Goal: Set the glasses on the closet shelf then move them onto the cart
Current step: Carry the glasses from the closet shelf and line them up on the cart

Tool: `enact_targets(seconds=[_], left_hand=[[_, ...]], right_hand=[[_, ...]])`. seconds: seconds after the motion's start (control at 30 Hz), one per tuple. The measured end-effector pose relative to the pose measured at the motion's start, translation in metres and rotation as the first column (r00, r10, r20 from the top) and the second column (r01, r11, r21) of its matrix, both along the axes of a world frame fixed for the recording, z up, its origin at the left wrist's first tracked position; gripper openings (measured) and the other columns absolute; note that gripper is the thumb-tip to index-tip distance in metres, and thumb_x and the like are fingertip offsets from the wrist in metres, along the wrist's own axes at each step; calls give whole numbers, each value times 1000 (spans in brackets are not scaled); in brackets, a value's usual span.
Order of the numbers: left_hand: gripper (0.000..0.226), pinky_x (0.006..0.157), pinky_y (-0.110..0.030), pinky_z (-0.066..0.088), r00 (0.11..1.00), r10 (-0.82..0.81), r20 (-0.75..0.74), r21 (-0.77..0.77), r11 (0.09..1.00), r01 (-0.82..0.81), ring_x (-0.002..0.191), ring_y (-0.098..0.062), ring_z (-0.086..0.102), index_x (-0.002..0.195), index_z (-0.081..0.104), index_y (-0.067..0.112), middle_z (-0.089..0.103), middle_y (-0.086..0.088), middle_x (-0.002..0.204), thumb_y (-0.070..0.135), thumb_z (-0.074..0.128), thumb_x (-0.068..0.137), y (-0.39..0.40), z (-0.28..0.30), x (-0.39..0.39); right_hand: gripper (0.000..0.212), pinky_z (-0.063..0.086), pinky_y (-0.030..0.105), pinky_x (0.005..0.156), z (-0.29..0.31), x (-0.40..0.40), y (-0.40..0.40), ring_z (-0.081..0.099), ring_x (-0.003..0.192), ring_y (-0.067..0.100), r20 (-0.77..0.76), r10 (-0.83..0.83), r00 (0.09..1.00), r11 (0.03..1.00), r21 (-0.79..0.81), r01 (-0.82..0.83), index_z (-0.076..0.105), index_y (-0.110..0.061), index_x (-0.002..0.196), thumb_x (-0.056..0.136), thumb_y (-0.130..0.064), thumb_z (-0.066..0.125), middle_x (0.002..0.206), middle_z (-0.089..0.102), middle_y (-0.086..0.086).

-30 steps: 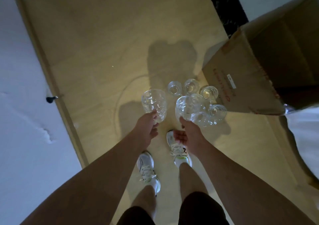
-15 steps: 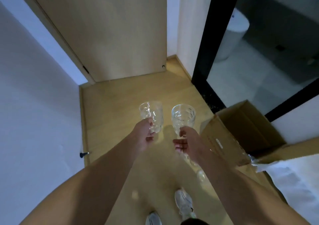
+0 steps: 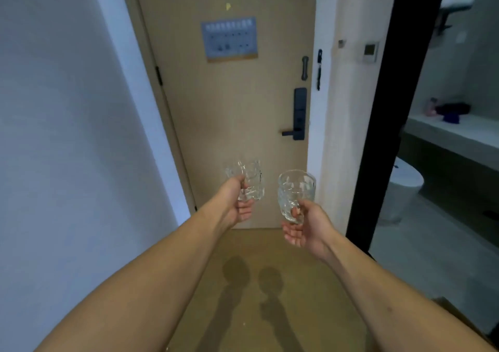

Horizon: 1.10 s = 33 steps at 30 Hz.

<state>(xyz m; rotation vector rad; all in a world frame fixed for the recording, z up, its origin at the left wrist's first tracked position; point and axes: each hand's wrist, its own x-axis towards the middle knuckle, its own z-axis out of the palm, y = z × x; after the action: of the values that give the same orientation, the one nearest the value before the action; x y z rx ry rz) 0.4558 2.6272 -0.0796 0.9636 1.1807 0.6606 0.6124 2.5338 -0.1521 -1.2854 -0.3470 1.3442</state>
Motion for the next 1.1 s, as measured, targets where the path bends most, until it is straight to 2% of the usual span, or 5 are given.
enact_targets(seconds=[0.17, 0.27, 0.47, 0.67, 1.1], left_hand=[[22, 69, -35, 53, 983, 162, 84, 84, 982, -169, 70, -23, 46, 82, 47, 22, 51, -13, 80, 36, 47, 100, 7, 54, -26], [25, 58, -32, 39, 960, 245, 134, 104, 960, -259, 62, -19, 35, 76, 42, 23, 40, -9, 71, 32, 47, 99, 8, 79, -43], [28, 77, -37, 54, 878, 451, 158, 137, 871, -472, 73, -26, 46, 79, 49, 20, 53, -15, 87, 39, 53, 100, -3, 117, -79], [24, 63, -36, 50, 765, 616, 187, 190, 742, -643, 76, -25, 50, 85, 50, 17, 51, -16, 94, 35, 53, 100, -44, 140, -119], [23, 75, -42, 54, 436, 869, 233, 157, 409, -899, 84, -27, 56, 86, 54, 14, 53, -20, 107, 33, 58, 99, -197, 145, -192]], right_hand=[[41, 51, 30, 62, 56, 3, 42, 56, 65, 20, 79, 114, 990, 988, 91, -121, 47, -21, 69, 102, -46, 44, 83, 61, 12], [41, 50, 29, 59, 85, -4, 63, 54, 62, 17, 117, 162, 980, 976, 126, -177, 47, -22, 69, 101, -46, 45, 81, 60, 10], [39, 46, 28, 57, 129, -29, 83, 51, 63, 20, 98, 355, 930, 912, 182, -367, 48, -19, 72, 99, -47, 45, 77, 59, 11], [42, 43, 27, 54, 154, -75, 79, 46, 61, 19, 117, 553, 825, 801, 201, -564, 46, -20, 65, 99, -45, 46, 70, 56, 9], [43, 42, 28, 58, 162, -186, 10, 46, 58, 21, 88, 862, 498, 477, 187, -859, 47, -19, 64, 98, -45, 47, 76, 56, 12]])
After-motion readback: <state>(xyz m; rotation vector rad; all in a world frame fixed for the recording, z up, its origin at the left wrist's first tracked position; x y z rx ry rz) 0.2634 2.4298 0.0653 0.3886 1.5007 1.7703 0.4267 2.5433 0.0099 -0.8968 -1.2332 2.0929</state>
